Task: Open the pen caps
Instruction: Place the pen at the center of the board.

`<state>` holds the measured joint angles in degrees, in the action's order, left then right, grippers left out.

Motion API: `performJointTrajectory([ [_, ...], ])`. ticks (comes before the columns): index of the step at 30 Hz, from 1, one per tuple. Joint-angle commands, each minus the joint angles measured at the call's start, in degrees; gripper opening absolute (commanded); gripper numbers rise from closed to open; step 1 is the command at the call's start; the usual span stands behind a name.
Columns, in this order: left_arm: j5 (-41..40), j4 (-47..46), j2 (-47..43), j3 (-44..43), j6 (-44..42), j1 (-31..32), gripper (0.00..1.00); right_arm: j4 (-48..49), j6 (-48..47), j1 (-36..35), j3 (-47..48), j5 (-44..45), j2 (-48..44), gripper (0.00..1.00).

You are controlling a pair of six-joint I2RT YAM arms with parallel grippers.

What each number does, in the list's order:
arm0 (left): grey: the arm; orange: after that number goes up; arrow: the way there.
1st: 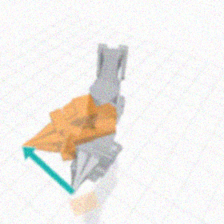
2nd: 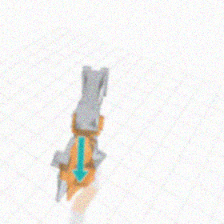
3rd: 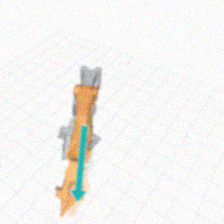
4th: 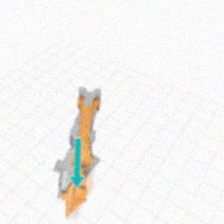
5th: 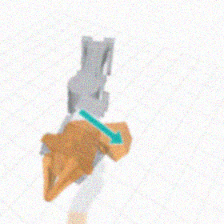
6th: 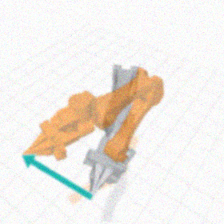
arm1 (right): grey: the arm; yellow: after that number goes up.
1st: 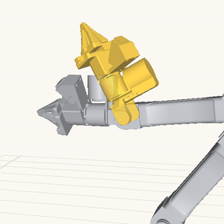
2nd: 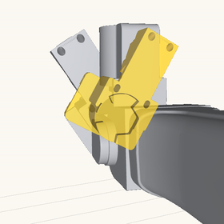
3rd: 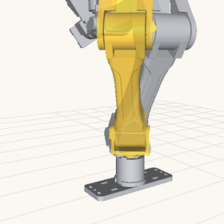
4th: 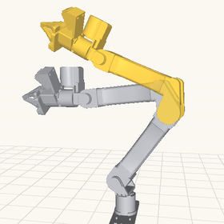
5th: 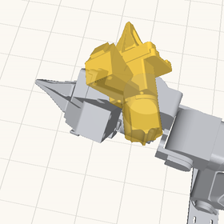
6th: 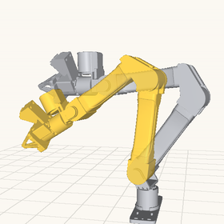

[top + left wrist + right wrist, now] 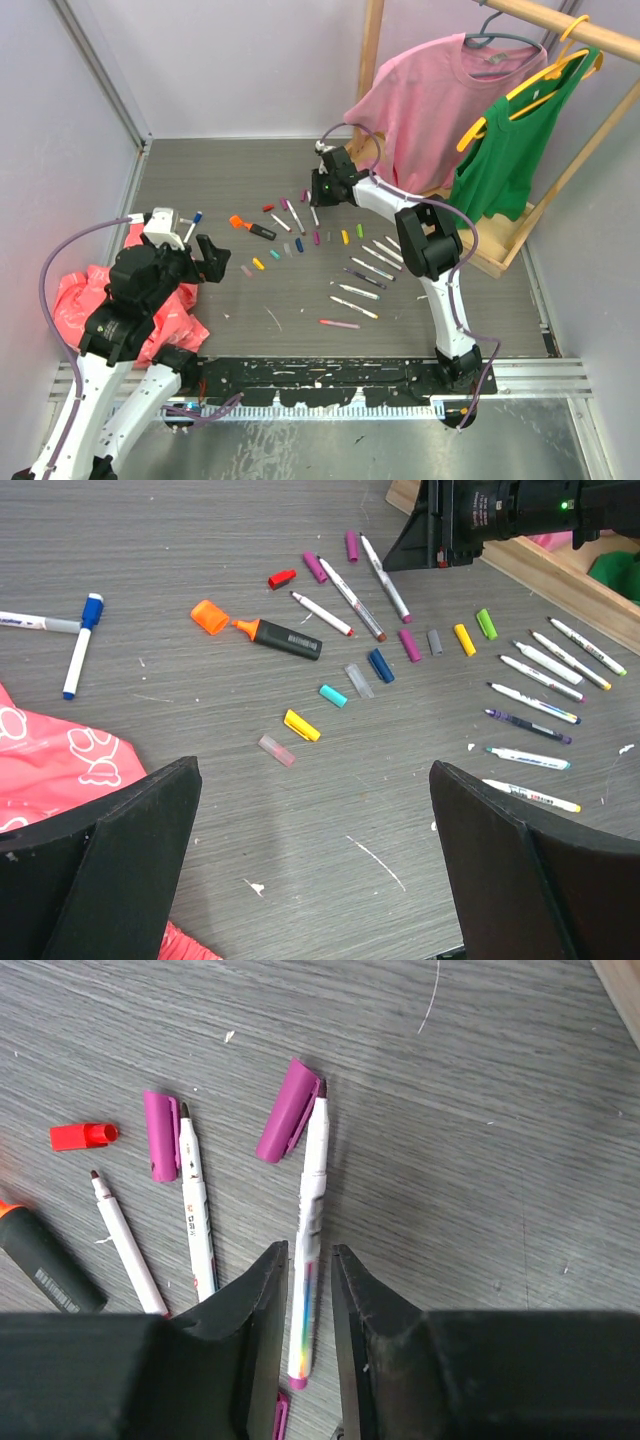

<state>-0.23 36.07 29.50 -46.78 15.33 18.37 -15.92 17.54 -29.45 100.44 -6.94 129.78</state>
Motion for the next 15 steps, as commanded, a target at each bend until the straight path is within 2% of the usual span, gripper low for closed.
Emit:
performJointTrajectory([
  [1, -0.47, -1.58, -0.23, -0.15, -1.25, 0.09, 0.98, 0.9, 0.48, 0.1, 2.83, -0.98, -0.22, 0.31],
  [8, -0.64, -1.62, 0.03, -0.12, -1.56, 0.12, 0.98, 0.54, 0.31, 0.36, 2.58, -1.76, -2.4, 0.34],
  [15, -0.45, -1.44, 0.96, -0.29, -2.12, 0.09, 0.98, 0.96, -2.26, 0.29, -2.66, -7.06, -11.63, 0.33],
])
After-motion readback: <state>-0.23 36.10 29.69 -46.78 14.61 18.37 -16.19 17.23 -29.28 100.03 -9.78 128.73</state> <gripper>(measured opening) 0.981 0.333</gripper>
